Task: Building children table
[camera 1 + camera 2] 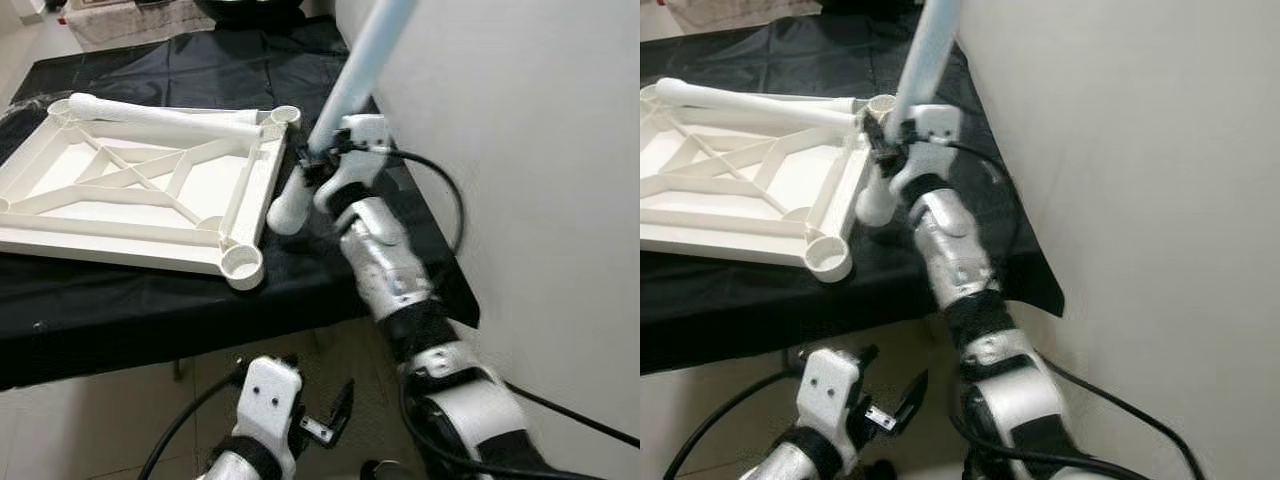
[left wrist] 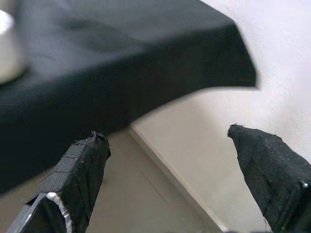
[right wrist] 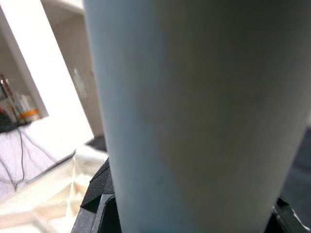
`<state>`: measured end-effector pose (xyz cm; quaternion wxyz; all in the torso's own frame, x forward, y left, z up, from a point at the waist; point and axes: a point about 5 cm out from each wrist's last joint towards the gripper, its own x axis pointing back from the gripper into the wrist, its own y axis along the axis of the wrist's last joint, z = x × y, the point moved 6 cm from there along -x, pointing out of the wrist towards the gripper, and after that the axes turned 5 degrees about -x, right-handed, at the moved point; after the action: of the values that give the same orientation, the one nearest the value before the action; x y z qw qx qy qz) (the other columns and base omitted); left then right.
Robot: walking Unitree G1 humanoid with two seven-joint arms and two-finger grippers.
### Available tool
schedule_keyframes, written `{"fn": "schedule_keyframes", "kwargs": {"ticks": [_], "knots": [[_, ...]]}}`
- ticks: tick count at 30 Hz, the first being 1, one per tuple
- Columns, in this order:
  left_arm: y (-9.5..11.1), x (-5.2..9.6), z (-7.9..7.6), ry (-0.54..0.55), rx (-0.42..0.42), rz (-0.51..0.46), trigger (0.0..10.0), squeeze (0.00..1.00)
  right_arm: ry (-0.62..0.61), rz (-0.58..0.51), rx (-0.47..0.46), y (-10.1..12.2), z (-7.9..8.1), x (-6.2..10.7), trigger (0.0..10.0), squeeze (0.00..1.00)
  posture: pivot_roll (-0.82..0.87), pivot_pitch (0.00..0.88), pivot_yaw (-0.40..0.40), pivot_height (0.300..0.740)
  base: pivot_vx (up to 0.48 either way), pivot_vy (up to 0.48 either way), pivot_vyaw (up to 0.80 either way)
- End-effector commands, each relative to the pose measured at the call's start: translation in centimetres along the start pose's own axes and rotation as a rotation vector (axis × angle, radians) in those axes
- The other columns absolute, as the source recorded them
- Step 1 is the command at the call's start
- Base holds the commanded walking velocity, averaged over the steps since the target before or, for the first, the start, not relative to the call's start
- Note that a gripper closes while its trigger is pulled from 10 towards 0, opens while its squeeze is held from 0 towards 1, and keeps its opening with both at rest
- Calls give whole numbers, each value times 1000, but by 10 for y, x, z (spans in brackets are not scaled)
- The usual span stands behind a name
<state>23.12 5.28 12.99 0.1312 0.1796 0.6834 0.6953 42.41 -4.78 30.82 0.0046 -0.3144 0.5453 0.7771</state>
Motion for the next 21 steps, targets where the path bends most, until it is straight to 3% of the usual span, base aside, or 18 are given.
{"fn": "schedule_keyframes", "kwargs": {"ticks": [1, 8, 9, 12, 14, 21], "knots": [[-9, 2, 3, 21, -7, 32, 10000, 0, 35, -4, -21, 0, 13, -1, 10000, 0, -21, 137, 0, 740, 0, 0, 800], [-8, -3, 18, 81, -52, 11, 10000, 0, -25, -33, 8, 14, -11, 7, 10000, 0, -25, 84, 7, 740, 0, 0, 800], [-3, -6, 28, 125, -74, -8, 10000, 0, -36, -38, 18, 15, -14, 10, 10000, 0, -25, 72, 7, 740, 0, 0, 800], [1, -7, 33, 150, -82, -24, 10000, 0, -37, -38, 20, 15, -15, 11, 10000, 0, -26, 59, 8, 740, 0, 0, 800], [15, -9, 50, 235, -101, -69, 10000, 0, -43, -27, 20, 12, -19, 18, 10000, 0, -26, 39, 8, 740, 0, 0, 800], [34, -11, 72, 350, -139, -128, 10000, 0, -49, 8, 22, 5, -20, 28, 10000, 0, -27, 18, 8, 740, 0, 0, 791]]}}
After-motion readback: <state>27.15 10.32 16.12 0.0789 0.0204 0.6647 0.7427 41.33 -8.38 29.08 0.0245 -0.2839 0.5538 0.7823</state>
